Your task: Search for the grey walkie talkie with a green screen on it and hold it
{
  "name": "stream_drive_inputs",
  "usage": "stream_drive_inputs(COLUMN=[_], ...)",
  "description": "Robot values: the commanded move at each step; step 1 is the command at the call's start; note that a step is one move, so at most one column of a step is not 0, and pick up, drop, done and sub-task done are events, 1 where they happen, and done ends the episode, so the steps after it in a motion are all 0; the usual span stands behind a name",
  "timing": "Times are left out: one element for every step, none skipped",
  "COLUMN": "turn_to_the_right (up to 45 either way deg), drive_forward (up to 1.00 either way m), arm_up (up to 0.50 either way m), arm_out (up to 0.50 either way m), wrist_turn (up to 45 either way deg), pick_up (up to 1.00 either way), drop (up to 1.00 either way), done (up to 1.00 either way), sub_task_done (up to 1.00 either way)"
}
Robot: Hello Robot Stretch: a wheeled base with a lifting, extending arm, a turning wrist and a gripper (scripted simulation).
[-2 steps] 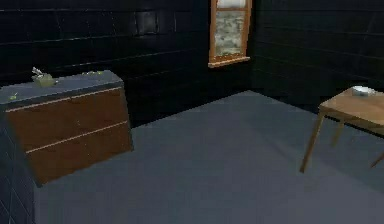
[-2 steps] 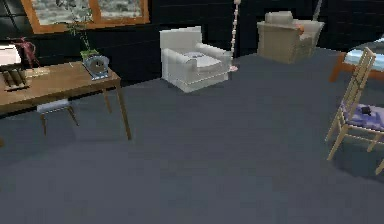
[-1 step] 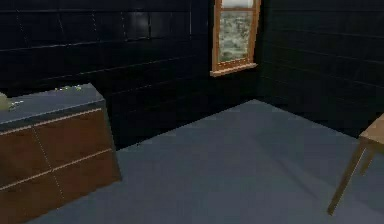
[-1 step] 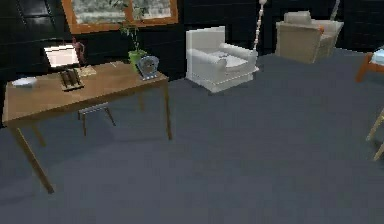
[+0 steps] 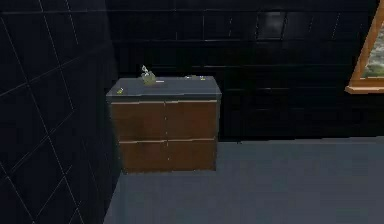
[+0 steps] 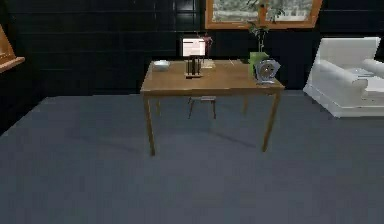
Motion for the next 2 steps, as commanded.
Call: stream_drive_inputs(turn_to_the_right=[0.0, -45.0], drive_forward=[0.85, 0.0], arm_up=[0.0, 0.0], arm_out=[0.0, 0.0], wrist_turn=[0.0, 0.0], pick_up=[0.0, 0.0], drop=[0.0, 0.0], done=[0.0, 0.0], sub_task_done=[0.0, 0.0])
